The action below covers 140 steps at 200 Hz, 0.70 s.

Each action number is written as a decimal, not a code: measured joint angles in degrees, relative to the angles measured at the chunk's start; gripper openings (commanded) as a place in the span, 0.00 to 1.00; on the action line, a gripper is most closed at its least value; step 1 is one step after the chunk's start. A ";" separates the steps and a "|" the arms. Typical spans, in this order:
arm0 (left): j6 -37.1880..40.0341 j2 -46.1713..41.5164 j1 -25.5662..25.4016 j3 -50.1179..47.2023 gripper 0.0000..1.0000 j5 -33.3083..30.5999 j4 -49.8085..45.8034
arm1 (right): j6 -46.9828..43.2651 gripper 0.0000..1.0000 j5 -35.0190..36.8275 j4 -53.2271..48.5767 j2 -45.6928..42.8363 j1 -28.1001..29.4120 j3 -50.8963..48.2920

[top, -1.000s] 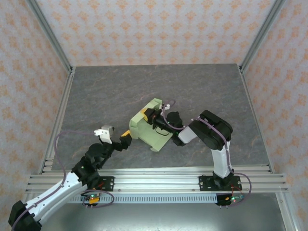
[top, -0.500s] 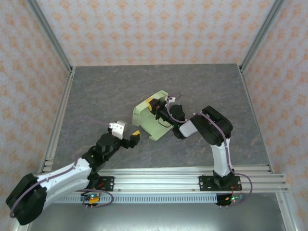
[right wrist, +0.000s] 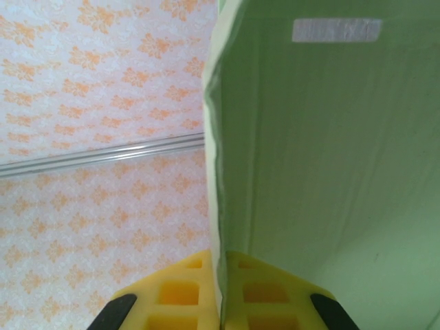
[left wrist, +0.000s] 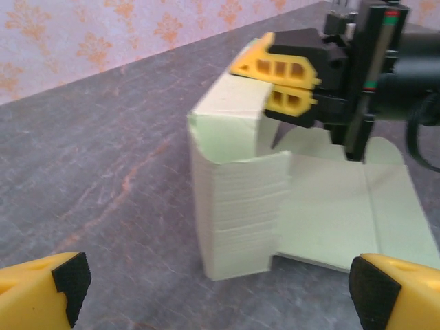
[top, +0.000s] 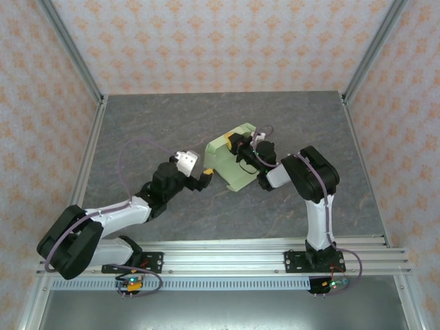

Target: Fold the paper box

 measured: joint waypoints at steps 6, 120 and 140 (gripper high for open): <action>0.94 1.11 0.79 1.05 1.00 0.72 -0.35 | 0.00 0.07 -0.33 -0.09 0.00 -0.35 0.00; 5.86 15.76 1.73 3.04 0.73 8.15 5.70 | 1.22 0.08 -4.68 -1.01 -3.76 -0.35 -4.96; 5.27 16.81 1.95 3.19 0.70 8.31 7.72 | 1.18 0.08 -4.59 -1.75 -5.44 0.31 -6.32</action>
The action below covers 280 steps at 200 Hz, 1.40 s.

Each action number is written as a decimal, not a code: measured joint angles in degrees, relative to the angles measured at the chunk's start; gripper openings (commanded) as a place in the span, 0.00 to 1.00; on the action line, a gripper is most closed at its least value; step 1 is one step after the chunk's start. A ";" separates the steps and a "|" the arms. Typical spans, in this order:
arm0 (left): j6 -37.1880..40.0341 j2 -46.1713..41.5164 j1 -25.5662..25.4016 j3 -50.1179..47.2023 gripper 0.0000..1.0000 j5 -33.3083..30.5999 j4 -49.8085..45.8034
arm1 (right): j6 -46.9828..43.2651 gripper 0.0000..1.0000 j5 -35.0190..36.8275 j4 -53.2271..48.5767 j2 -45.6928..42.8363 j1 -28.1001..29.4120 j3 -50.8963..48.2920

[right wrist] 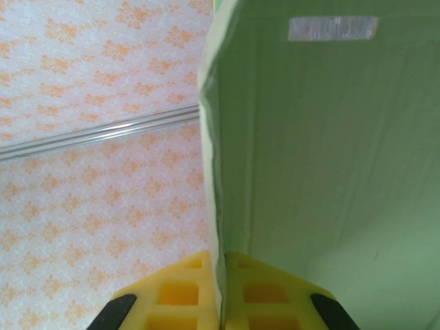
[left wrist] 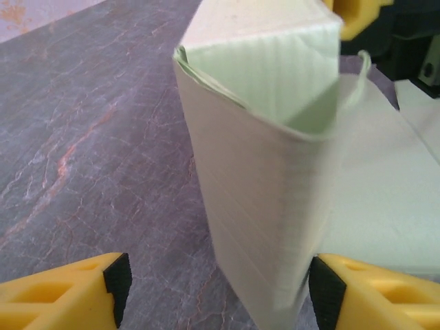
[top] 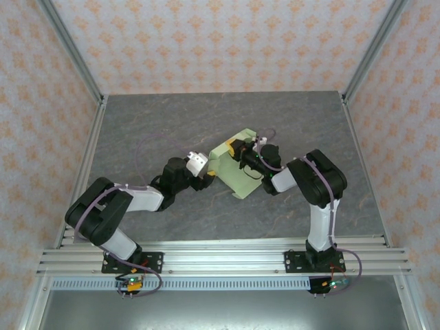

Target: Fold the paper box

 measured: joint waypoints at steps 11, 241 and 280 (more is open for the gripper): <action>-0.15 0.52 -0.02 0.09 0.69 0.13 0.81 | -0.13 0.08 0.15 0.00 -0.46 0.61 -0.42; -12.17 9.18 -4.94 0.13 0.41 0.55 11.21 | -4.42 0.32 9.99 -3.98 -7.15 9.86 -10.19; -12.28 9.68 -5.16 0.13 0.41 0.09 12.31 | -11.52 0.39 10.21 -8.48 -13.81 9.86 -13.90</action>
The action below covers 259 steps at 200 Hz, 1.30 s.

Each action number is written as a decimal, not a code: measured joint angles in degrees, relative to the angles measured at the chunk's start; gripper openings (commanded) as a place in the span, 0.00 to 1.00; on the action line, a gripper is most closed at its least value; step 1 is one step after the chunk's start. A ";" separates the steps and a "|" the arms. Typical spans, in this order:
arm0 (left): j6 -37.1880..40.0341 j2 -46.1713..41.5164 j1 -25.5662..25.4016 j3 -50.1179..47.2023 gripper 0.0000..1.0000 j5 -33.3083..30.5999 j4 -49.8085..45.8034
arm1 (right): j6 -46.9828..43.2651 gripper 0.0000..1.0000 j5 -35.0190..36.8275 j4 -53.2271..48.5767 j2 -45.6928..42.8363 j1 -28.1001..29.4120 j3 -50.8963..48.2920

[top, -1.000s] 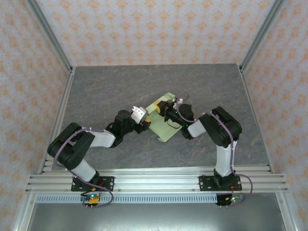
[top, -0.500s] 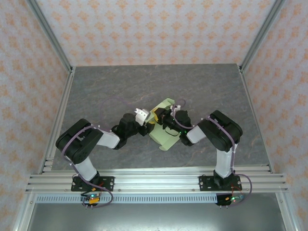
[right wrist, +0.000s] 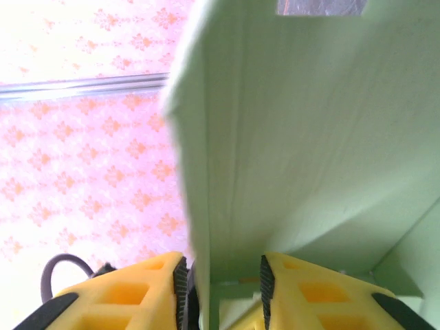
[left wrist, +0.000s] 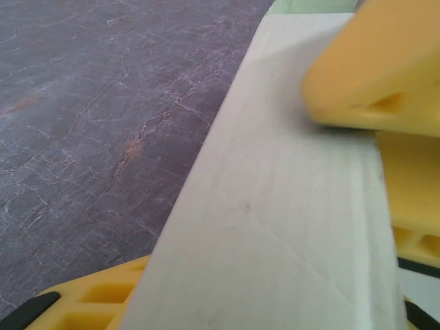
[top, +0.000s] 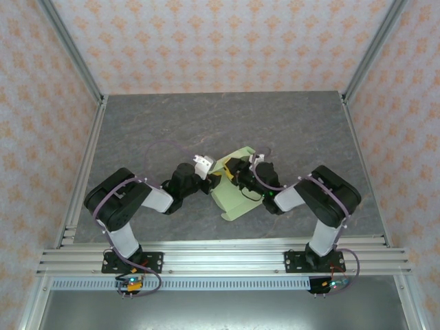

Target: Fold the paper box

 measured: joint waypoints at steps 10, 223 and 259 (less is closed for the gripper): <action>-0.35 0.00 -0.20 0.00 0.40 -0.39 0.00 | -3.02 0.40 0.04 -2.36 -3.08 0.00 -1.20; 1.18 0.07 -7.67 0.50 0.46 -8.07 -2.67 | -40.09 0.75 19.08 -77.57 -30.05 -1.84 24.15; 2.36 0.04 -8.44 0.44 0.46 -9.62 -2.64 | -19.82 0.65 11.23 -71.08 -24.41 -3.28 18.86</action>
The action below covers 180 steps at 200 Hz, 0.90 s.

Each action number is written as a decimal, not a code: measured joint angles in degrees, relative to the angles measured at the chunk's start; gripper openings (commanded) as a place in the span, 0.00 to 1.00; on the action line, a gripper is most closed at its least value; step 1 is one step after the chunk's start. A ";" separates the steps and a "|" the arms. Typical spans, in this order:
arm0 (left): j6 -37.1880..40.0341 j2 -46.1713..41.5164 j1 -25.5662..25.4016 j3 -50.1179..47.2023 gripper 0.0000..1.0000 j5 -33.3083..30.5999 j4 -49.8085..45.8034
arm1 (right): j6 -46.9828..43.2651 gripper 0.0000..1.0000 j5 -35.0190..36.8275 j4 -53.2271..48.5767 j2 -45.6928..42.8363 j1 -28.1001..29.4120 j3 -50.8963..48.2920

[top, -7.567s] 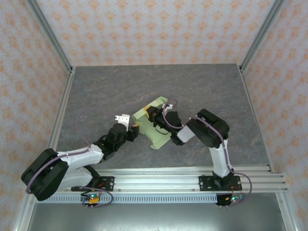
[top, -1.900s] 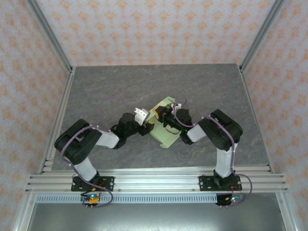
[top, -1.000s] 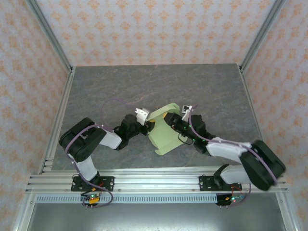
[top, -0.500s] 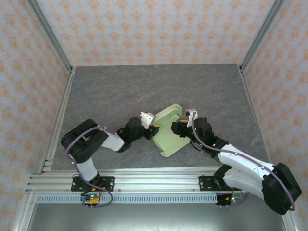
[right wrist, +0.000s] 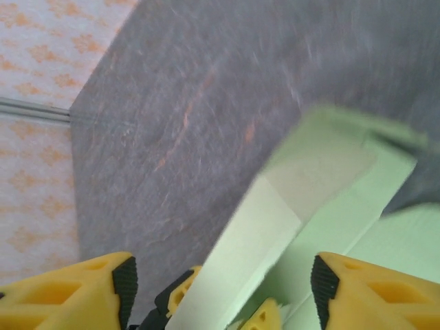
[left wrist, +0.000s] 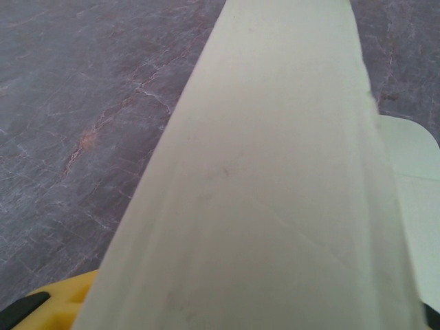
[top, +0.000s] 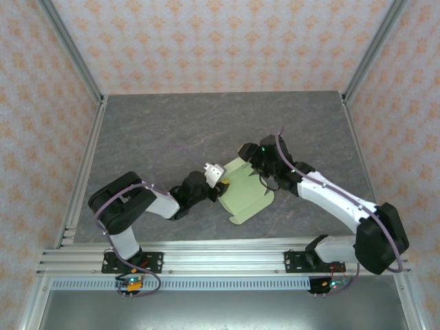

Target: Fold the paper box

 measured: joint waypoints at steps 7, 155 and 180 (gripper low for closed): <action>0.04 0.00 -0.22 0.00 0.46 -0.17 0.00 | 3.82 0.63 -1.86 2.38 1.55 0.07 -1.97; -0.72 -3.23 -0.42 -2.73 0.64 -1.05 0.31 | 23.08 0.21 -11.04 26.08 12.92 0.46 -5.55; -0.79 -6.97 -1.33 -4.63 0.66 -0.79 -0.39 | 22.97 0.20 -11.02 27.54 13.03 0.48 -6.38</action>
